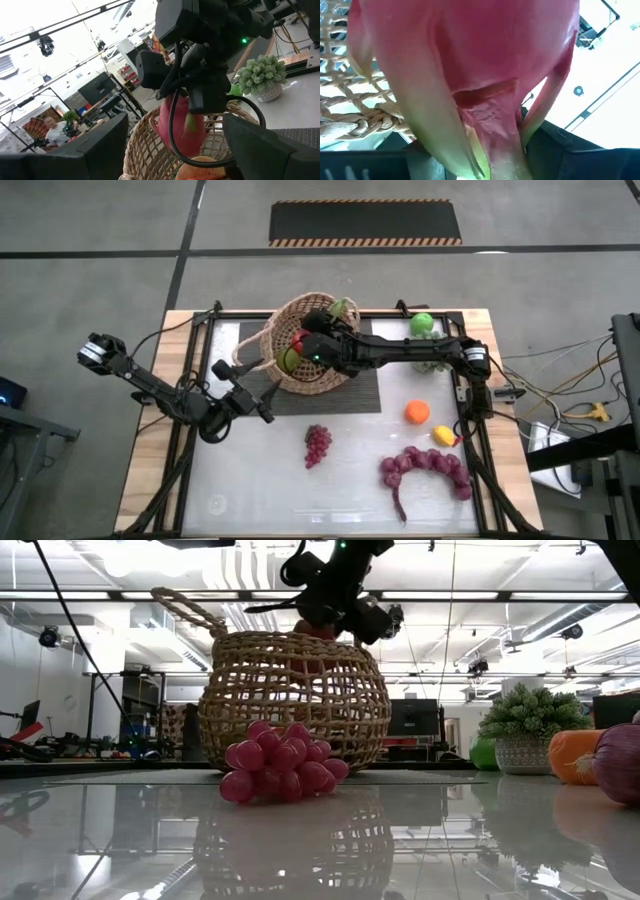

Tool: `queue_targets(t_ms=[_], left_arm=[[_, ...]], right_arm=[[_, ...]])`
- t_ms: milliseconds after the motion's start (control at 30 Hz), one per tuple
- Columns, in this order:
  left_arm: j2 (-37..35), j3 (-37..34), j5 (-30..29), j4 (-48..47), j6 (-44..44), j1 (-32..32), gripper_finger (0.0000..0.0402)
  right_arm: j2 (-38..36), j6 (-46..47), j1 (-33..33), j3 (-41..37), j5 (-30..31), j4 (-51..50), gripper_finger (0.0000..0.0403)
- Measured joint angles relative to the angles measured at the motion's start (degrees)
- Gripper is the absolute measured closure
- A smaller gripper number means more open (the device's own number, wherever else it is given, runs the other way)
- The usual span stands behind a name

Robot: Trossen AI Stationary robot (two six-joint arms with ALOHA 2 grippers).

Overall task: Build produce basket
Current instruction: Put the dragon fruit into the basket

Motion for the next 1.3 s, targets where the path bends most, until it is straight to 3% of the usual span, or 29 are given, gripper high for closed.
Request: queue_targets(t_ms=[267, 967, 1300], left_arm=[[0.00, 0.00, 0.00, -0.02, 0.00, 0.01, 0.0097], [0.02, 0.00, 0.00, -0.02, 0.00, 0.02, 0.0097], [0.02, 0.00, 0.00, -0.02, 0.00, 0.01, 0.0097]], right_arm=[[-0.05, 4.78, 0.22, -0.02, -0.57, -0.71, 0.0232], [-0.03, 3.20, -0.48, -0.04, -0.48, -2.13, 0.0232], [0.02, 3.41, -0.55, -0.04, -0.49, -1.47, 0.0251]])
